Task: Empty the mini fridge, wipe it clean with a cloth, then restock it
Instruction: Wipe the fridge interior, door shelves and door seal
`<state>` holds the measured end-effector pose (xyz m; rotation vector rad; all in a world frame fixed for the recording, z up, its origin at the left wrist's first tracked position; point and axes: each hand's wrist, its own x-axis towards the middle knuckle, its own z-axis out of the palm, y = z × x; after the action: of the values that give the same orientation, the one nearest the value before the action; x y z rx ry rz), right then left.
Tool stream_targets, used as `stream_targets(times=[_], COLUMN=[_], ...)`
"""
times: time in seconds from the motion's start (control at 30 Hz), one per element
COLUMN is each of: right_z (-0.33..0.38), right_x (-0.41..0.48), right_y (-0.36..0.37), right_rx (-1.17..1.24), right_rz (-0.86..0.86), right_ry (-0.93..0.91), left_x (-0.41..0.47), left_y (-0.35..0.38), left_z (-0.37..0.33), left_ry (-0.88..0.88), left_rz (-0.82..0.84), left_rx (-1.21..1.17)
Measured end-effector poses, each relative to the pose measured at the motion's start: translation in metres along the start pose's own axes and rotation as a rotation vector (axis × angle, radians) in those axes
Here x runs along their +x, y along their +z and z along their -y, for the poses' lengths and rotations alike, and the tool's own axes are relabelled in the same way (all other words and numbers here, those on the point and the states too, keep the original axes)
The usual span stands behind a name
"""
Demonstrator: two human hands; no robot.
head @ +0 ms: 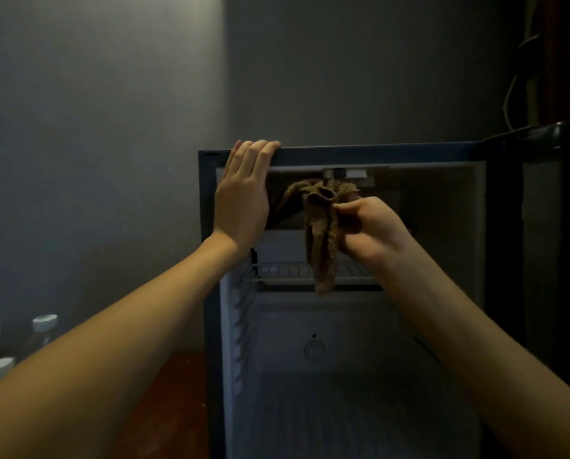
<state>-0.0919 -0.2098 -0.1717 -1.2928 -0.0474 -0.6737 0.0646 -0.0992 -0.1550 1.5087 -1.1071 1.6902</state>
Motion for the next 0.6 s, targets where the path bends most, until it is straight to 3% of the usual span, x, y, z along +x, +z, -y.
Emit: stream_targets(times=[0.2, 0.3, 0.43, 0.5, 0.6], right_z=[-0.057, -0.090, -0.133, -0.155, -0.188], right_x=[-0.038, -0.051, -0.049, -0.037, -0.025], right_y=[-0.056, -0.096, -0.147, -0.170, -0.188], right_rx=[-0.086, -0.258, -0.522, -0.817, -1.096], right_rz=[0.089, -0.005, -0.163, -0.216, -0.344], right_ry=[0.127, 0.217, 0.325, 0.256, -0.036], left_x=[-0.061, -0.154, -0.262, -0.288, -0.304], left_y=[-0.016, -0.025, -0.037, -0.034, -0.024], left_z=[-0.026, -0.049, -0.073, -0.081, -0.089], left_ry=[-0.067, -0.033, -0.257, -0.329, -0.425], left_rz=[0.152, 0.496, 1.030, 1.154, 1.167], left_rx=[-0.087, -0.134, -0.274, -0.295, -0.198])
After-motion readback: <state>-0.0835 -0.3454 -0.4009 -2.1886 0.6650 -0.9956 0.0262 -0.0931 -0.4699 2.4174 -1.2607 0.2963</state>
